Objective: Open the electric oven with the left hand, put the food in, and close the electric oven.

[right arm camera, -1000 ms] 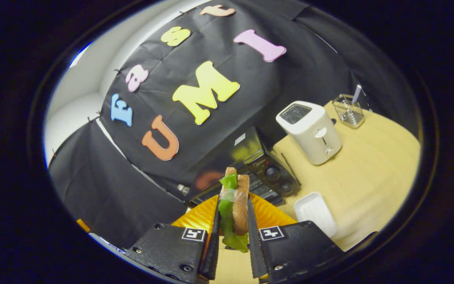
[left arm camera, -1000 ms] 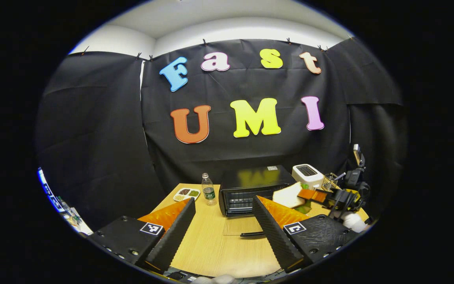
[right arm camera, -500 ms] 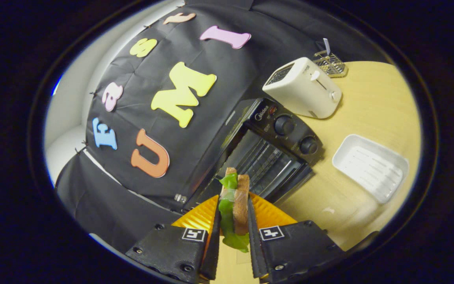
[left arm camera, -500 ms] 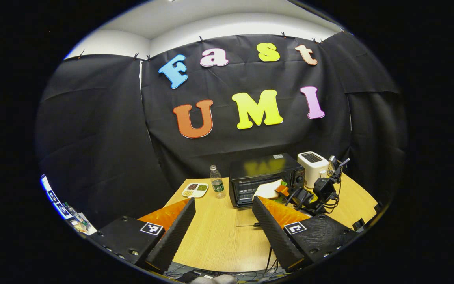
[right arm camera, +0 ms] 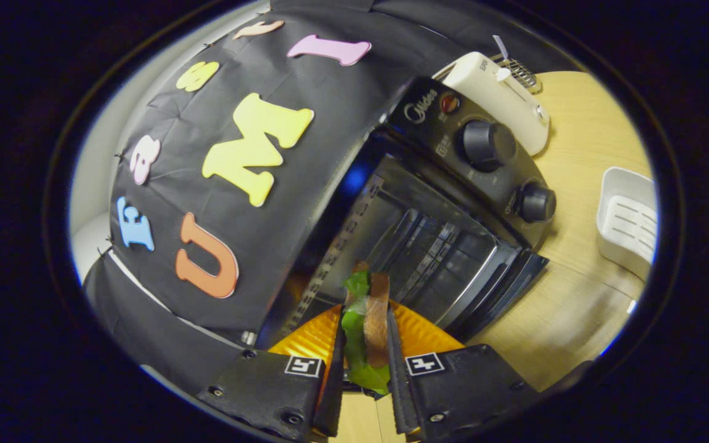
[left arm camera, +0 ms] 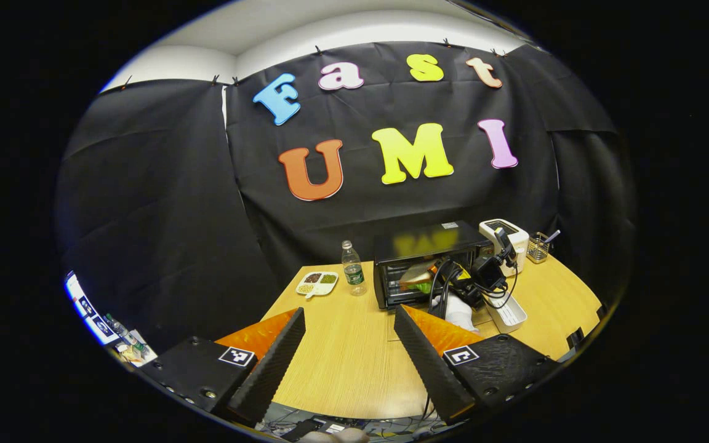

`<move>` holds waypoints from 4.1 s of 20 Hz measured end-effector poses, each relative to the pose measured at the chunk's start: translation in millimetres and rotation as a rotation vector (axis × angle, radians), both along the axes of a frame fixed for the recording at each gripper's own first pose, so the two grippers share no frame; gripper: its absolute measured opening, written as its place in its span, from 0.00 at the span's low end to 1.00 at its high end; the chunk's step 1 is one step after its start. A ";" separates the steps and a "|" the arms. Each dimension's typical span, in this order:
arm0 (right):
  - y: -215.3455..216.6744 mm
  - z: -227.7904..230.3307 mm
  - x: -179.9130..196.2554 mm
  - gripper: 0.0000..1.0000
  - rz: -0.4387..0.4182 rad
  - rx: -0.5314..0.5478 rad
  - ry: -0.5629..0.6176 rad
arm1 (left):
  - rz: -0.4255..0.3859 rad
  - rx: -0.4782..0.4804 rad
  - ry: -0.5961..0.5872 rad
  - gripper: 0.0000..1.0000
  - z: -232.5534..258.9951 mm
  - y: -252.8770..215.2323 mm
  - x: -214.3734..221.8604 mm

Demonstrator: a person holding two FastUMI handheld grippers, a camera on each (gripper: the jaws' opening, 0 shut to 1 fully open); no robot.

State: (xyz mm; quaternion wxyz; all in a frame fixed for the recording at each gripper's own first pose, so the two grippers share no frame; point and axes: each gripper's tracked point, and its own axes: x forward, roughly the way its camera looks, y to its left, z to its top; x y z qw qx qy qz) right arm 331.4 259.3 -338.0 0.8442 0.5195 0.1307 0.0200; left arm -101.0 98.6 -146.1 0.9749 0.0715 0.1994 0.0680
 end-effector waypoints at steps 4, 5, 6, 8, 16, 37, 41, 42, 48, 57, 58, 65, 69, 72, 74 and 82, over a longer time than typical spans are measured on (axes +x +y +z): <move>-4.4 -7.1 11.3 0.37 -0.016 -0.065 0.010 | 0.009 -0.024 0.009 0.96 -3.5 1.4 3.5; -4.2 -5.9 13.3 0.31 -0.014 -0.090 0.008 | 0.009 -0.034 0.010 0.96 -4.7 0.7 5.0; -5.7 -4.6 12.6 0.33 -0.006 -0.135 0.013 | 0.009 -0.039 0.006 0.96 -3.9 1.3 6.3; -10.4 -2.7 10.1 0.40 -0.003 -0.252 0.018 | 0.012 -0.047 -0.004 0.95 -1.8 3.2 9.7; -37.3 23.0 -27.5 1.00 0.031 -0.533 -0.007 | 0.020 -0.080 -0.028 0.96 2.7 2.1 19.8; -231.0 263.5 -270.0 1.00 0.003 -1.000 -0.234 | -0.079 -0.125 -0.188 0.95 37.7 -53.3 60.5; -264.8 277.1 -286.7 1.00 -0.048 -1.028 -0.221 | -0.115 -0.144 -0.165 0.95 14.8 -75.3 74.5; -272.8 279.9 -289.5 0.89 -0.061 -1.032 -0.220 | -0.121 -0.146 -0.153 0.95 7.1 -79.8 77.0; -300.1 278.3 -301.6 1.00 -0.089 -1.042 -0.174 | -0.141 -0.183 -0.042 0.95 -73.6 -105.2 90.9; -324.3 268.6 -302.0 0.90 -0.108 -1.099 -0.089 | -0.131 -0.245 0.275 0.96 -241.4 -145.5 84.6; -326.9 264.5 -301.3 0.90 -0.107 -1.106 -0.074 | -0.131 -0.241 0.303 0.96 -253.8 -148.1 83.6; -335.1 243.0 -293.0 0.91 -0.094 -1.120 -0.001 | -0.124 -0.228 0.407 0.96 -310.5 -156.5 94.7; -337.1 241.4 -288.5 0.91 -0.092 -1.124 0.009 | -0.126 -0.225 0.402 0.95 -313.1 -159.2 104.7; -340.0 241.4 -285.9 0.92 -0.091 -1.130 0.013 | -0.138 -0.214 0.387 0.94 -306.9 -160.0 108.2; -341.9 240.2 -283.4 1.00 -0.090 -1.124 0.016 | -0.147 -0.207 0.376 0.94 -297.7 -159.1 111.7; -343.3 233.8 -271.0 1.00 -0.083 -1.080 0.021 | -0.155 -0.202 0.293 0.94 -245.8 -157.9 149.6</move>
